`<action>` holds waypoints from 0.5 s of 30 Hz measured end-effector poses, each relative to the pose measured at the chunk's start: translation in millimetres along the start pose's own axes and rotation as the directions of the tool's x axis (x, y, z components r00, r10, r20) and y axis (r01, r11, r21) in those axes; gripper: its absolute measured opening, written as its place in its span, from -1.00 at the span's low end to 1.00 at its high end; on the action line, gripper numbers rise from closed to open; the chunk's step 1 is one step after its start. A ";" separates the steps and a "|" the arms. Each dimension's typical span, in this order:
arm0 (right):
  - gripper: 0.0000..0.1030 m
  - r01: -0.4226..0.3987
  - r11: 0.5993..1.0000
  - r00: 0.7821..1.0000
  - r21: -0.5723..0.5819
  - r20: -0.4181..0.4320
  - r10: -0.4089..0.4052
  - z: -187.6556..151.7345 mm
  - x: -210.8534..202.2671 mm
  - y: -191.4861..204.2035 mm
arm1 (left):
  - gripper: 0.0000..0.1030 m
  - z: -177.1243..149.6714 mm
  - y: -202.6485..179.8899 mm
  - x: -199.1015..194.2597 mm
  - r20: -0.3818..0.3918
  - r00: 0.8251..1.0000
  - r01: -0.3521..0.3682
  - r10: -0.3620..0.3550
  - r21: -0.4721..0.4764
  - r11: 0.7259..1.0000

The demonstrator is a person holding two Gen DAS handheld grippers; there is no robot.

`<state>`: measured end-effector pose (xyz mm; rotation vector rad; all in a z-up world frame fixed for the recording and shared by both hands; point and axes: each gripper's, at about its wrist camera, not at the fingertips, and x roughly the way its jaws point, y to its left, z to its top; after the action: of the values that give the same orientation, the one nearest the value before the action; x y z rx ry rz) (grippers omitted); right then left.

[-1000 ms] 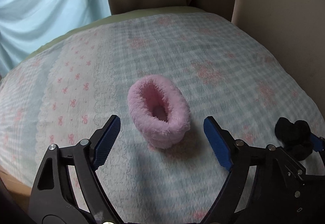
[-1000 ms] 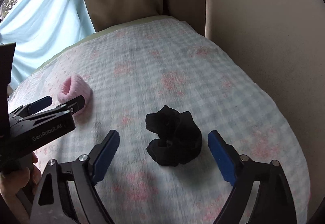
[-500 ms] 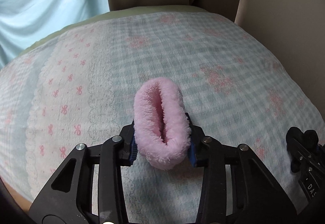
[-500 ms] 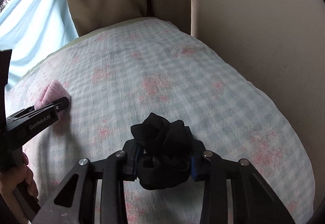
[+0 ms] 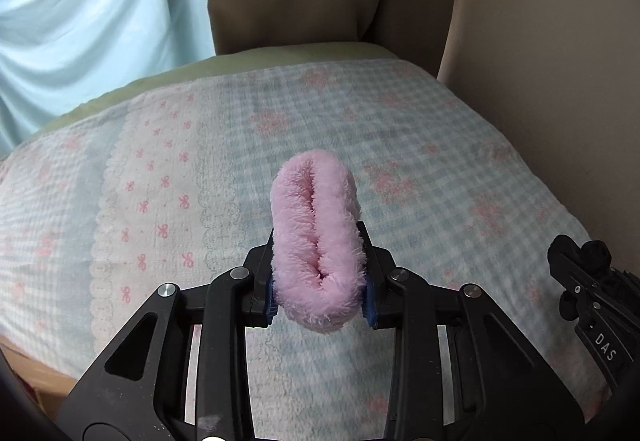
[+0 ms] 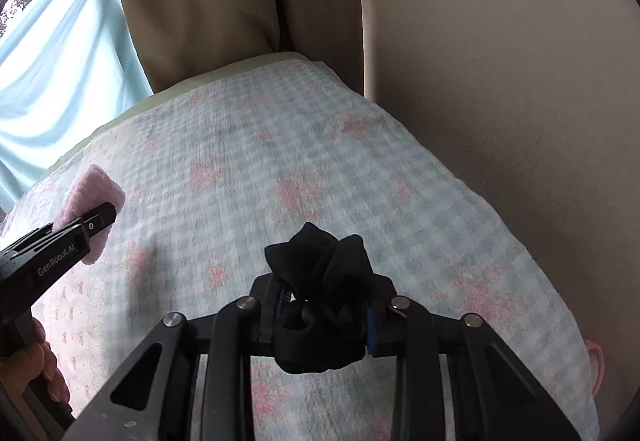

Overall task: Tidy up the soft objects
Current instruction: 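Carry pink sock and black sock into the box and open both tools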

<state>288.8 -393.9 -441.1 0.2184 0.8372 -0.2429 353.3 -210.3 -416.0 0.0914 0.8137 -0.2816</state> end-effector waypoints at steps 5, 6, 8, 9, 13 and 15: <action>-0.48 -0.015 1.000 1.000 -0.023 0.021 0.015 18.0 -39.0 11.5 | -0.46 18.5 1.1 -59.2 0.040 0.999 0.015 -0.015 -0.001 1.000; -0.48 -0.017 1.000 0.999 -0.023 0.029 0.017 21.9 -49.5 13.7 | -0.46 22.1 2.2 -72.7 0.050 0.999 0.015 -0.015 -0.001 1.000; -0.48 -0.025 0.999 0.999 -0.021 0.043 0.026 29.8 -72.2 18.1 | -0.46 28.4 6.4 -100.6 0.066 0.998 0.020 -0.020 -0.006 1.000; -0.48 -0.030 0.999 0.998 -0.021 0.050 0.031 33.3 -83.9 20.6 | -0.46 30.4 9.0 -114.7 0.071 0.997 0.026 -0.025 -0.012 1.000; -0.48 -0.041 0.999 0.996 -0.035 0.074 0.043 44.0 -133.0 35.7 | -0.46 36.2 25.8 -173.8 0.098 0.995 0.023 -0.021 -0.017 1.000; -0.48 -0.048 0.998 0.995 -0.041 0.080 0.052 46.6 -158.8 44.4 | -0.46 37.1 37.0 -204.7 0.115 0.993 0.015 -0.013 -0.024 1.000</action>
<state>232.4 -345.0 -286.9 0.1911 0.7543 -0.1871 256.4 -138.3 -242.6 0.0457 0.7036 -0.2874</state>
